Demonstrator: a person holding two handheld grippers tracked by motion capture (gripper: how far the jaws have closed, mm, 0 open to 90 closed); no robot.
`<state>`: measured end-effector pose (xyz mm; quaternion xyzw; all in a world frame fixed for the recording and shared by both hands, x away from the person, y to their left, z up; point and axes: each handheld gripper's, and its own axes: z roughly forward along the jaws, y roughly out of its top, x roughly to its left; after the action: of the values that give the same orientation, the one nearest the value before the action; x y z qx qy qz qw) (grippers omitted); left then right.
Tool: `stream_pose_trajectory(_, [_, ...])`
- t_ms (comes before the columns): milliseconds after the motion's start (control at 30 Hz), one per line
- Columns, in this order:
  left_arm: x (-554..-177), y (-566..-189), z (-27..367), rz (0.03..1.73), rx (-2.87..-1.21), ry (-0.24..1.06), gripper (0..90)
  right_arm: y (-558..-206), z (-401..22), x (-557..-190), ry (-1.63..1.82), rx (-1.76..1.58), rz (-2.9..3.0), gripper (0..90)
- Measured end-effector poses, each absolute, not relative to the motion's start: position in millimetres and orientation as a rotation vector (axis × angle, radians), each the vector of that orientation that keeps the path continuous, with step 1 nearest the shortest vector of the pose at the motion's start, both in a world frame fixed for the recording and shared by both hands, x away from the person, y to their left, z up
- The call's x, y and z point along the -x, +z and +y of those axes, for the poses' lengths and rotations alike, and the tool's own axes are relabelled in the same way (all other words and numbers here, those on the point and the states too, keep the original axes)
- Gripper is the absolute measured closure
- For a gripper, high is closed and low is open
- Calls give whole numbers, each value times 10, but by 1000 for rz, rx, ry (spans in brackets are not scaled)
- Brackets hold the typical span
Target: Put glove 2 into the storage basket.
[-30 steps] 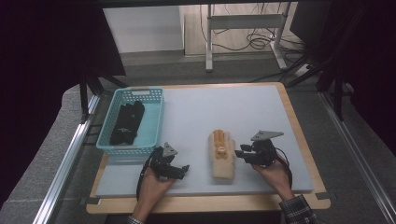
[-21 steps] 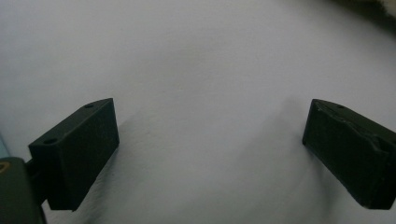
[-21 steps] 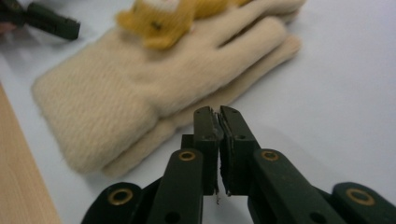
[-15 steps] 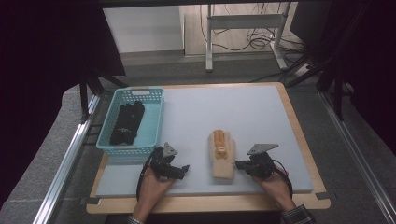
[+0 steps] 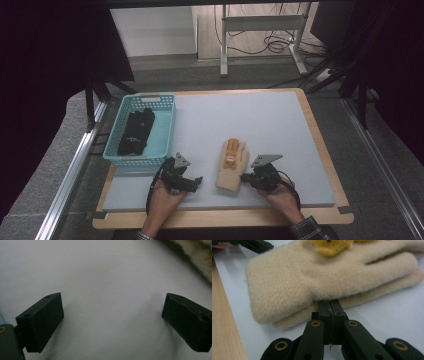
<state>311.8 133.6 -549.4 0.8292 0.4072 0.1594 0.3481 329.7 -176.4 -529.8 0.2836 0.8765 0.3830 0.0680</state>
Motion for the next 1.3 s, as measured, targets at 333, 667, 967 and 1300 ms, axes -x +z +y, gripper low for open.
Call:
stream_pose_trajectory(333, [-3118,-5494,1336,1055,-2150,412,43,-5320,-1487,-3370,1164,-825,2647,885])
stream_pose_trajectory(667, [-3085,-5489,1366,1069,-2147,384,56,-5336,-1381,-3422,1178,-831,2634,885])
stream_pose_trajectory(967, [-3056,-5492,1379,1061,-2149,385,54,-5355,-1247,-3482,1193,-832,2622,883])
stream_pose_trajectory(1300, [-3056,-5495,1379,1061,-2148,386,54,-5255,-1474,-3437,1175,-832,2561,702])
